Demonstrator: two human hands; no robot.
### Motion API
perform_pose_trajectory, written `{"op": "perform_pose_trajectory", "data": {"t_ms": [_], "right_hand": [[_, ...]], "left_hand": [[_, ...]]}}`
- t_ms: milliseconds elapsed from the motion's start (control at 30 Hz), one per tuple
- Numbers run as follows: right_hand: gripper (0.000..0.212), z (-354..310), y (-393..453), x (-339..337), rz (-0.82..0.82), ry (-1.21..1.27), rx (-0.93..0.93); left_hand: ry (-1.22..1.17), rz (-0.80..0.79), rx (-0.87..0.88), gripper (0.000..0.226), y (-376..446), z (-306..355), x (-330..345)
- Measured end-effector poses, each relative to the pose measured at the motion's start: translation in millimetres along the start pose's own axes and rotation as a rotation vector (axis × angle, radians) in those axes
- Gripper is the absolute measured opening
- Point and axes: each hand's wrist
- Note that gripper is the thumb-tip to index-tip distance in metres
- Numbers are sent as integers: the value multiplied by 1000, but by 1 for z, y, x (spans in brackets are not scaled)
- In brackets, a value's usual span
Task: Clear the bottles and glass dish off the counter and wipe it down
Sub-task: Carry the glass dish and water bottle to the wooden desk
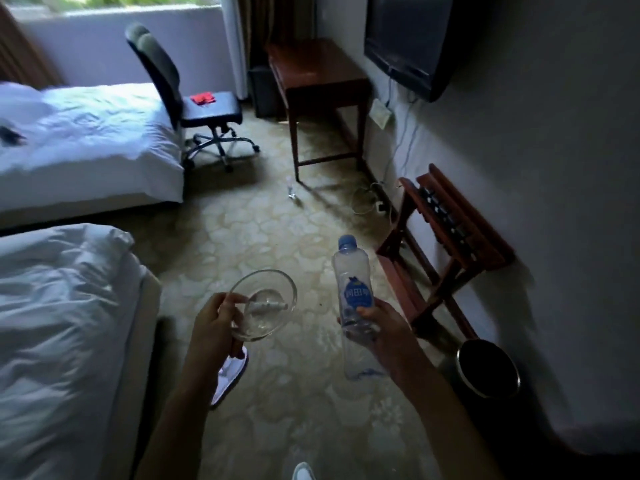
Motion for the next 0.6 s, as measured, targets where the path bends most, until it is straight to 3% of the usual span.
{"op": "perform_pose_trajectory", "data": {"t_ms": [167, 333, 600], "right_hand": [[39, -14, 98, 53, -71, -137, 23], [65, -14, 196, 70, -95, -165, 107], [40, -57, 409, 95, -170, -264, 167]], "left_hand": [[-7, 109, -10, 23, 91, 6, -50], [-10, 142, -80, 27, 183, -11, -56], [3, 187, -154, 28, 378, 7, -45]]}}
Point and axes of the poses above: each hand's wrist, its own y-axis towards the middle knuckle, its own x-axis out of the palm, z = x × y, and after that the axes turned 5 degrees about -z, right-handed
